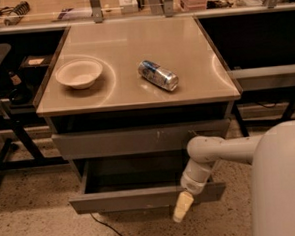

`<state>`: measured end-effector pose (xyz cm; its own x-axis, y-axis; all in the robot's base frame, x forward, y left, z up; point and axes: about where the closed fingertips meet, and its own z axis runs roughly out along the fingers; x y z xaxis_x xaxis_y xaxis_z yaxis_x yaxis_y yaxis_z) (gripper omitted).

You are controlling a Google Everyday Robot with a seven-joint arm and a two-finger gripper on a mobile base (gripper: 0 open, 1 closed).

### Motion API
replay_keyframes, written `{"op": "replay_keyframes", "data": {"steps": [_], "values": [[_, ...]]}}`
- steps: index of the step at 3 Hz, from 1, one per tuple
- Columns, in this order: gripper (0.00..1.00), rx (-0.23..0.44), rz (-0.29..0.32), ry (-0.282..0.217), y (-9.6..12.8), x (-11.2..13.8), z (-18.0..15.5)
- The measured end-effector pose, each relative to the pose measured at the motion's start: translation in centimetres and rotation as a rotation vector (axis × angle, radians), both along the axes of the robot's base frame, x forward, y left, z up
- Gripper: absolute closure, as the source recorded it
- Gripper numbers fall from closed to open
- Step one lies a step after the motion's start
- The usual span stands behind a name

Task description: Open middle drawer

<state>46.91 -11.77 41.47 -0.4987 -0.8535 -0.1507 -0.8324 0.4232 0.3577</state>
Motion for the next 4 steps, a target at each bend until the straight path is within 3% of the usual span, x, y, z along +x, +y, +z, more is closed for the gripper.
{"op": "replay_keyframes", "data": {"steps": [1,4], "values": [[0.0,0.004,-0.032,0.029,-0.6,-1.8,1.1],[0.0,0.03,-0.119,0.058,-3.6,-10.5,4.2]]}}
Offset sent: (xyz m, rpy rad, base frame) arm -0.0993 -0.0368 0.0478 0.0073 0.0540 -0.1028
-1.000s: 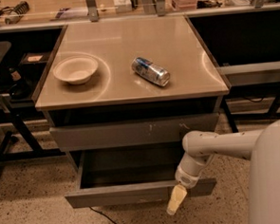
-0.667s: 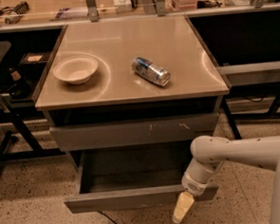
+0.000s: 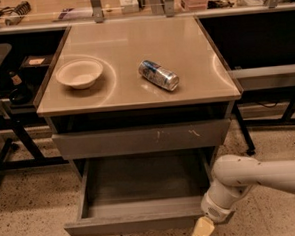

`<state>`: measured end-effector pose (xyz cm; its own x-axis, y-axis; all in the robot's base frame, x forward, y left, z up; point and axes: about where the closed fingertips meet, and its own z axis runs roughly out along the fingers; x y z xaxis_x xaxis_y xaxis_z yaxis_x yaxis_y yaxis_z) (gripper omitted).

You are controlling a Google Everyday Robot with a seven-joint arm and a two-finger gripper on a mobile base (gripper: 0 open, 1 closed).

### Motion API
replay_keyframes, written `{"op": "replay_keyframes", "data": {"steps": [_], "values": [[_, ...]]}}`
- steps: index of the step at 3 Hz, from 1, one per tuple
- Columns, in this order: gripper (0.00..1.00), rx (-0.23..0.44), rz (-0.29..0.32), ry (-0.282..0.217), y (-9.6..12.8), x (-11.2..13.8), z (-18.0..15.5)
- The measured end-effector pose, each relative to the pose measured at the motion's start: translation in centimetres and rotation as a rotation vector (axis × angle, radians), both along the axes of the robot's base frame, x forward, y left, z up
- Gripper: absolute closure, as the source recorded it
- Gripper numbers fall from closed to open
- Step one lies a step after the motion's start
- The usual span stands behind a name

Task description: Open middle drawer

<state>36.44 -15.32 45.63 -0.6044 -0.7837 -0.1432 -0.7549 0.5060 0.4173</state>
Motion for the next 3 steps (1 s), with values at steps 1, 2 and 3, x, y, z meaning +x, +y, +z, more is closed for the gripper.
{"op": "replay_keyframes", "data": {"steps": [1,2,3], "values": [[0.0,0.002,-0.03,0.006,-1.1,-2.6,0.7],[0.0,-0.012,-0.085,0.008,-3.6,-7.4,2.5],[0.0,-0.013,-0.088,0.008,-3.7,-7.6,2.5]]}}
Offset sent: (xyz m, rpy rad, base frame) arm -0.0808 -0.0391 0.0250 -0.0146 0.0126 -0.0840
